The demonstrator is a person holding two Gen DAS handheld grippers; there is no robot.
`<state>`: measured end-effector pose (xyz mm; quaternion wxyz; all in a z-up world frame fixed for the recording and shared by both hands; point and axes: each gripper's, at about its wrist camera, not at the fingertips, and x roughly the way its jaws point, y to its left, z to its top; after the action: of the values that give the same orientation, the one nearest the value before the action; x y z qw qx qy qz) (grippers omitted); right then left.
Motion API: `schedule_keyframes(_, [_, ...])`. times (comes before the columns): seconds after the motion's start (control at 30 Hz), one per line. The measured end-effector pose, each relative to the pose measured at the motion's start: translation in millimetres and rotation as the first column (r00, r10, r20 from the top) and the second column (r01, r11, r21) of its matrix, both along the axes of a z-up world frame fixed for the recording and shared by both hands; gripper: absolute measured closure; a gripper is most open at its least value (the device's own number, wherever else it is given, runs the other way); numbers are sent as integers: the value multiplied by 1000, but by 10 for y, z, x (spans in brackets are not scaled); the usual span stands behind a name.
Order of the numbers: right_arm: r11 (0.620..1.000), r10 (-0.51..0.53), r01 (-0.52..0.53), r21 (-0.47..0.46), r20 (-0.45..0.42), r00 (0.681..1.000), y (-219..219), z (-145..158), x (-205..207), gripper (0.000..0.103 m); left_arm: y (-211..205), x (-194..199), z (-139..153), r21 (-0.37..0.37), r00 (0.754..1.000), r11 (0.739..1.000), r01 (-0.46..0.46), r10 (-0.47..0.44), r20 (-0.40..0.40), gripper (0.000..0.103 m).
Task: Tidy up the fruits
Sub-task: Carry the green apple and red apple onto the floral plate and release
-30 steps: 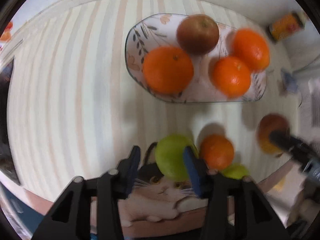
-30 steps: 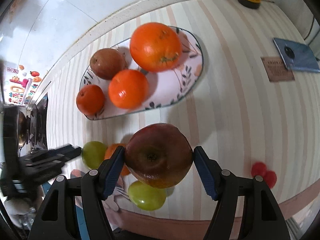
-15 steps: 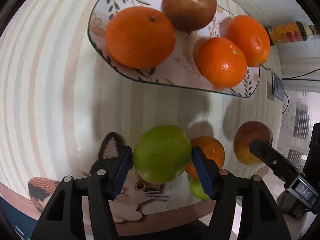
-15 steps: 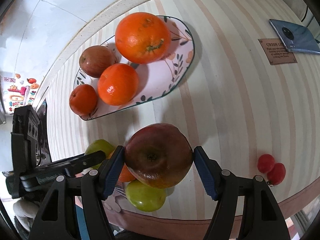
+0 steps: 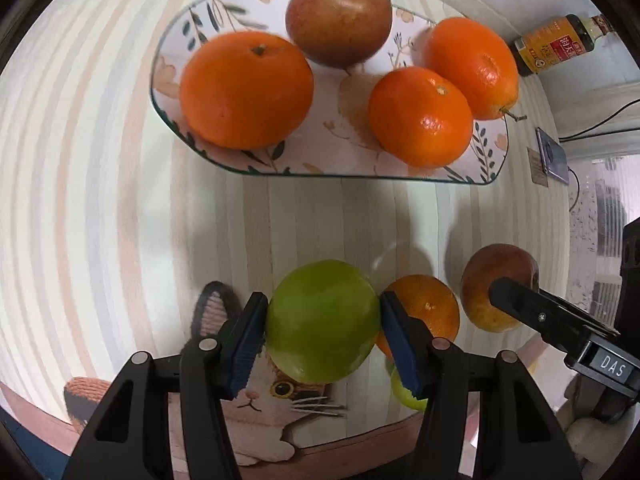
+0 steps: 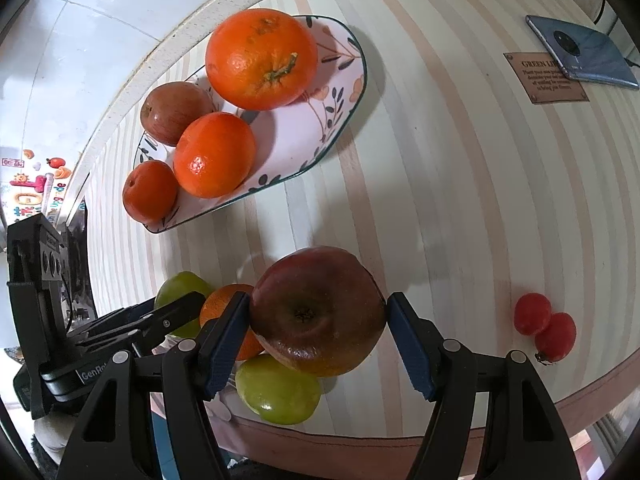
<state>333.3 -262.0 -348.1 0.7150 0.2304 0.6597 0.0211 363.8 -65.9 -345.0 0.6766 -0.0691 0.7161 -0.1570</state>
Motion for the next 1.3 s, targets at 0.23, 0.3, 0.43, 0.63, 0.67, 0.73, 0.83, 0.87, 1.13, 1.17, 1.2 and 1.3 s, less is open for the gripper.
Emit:
schedule_keyframes(0.23, [1000,0,0,-1,13,1000,-9,34,24,31,17,-53,18,21,1000,1000,-23,22,15,50])
schedule_keyframes(0.3, [1000,-6,6,1,20,1000,-37,69,17,31,34,-76,60,7,1000,1000,-29,29,11,50])
schedule_keyframes(0.43, [999,-33,32,20,51,998,-98,193,45,31,163,-37,334,-41,997,997,-67,69,37,50])
schedule_keyframes(0.63, [996,-80,77,39,112,990,-174,388,325,31,378,345,977,-124,982,985,-123,138,127,50])
schedule_keyframes(0.67, [996,-85,81,38,116,990,-180,396,381,31,410,464,1059,-124,979,984,-129,147,144,50])
schedule_keyframes(0.73, [997,-77,77,7,122,990,-151,396,541,31,466,704,1134,-97,973,986,-137,152,175,50])
schedule_keyframes(0.83, [997,-49,56,-55,120,992,-75,367,751,31,488,1096,1076,-32,967,987,-155,159,201,50])
schedule_keyframes(0.87, [996,-44,52,-67,116,992,-48,354,799,31,504,1197,1033,-19,968,987,-158,159,195,50])
schedule_keyframes(1.13, [992,-102,110,-65,118,988,23,299,878,31,370,1758,470,111,990,988,-111,100,101,49])
schedule_keyframes(1.17, [989,-127,135,-54,123,984,2,295,862,31,341,1778,432,122,992,987,-103,92,91,49])
schedule_keyframes(1.2, [988,-141,148,-48,125,982,-32,284,849,31,311,1799,383,137,994,987,-88,78,81,49])
schedule_keyframes(1.3, [981,-189,193,-16,125,974,-103,239,787,30,249,1817,298,172,997,983,-63,54,58,49])
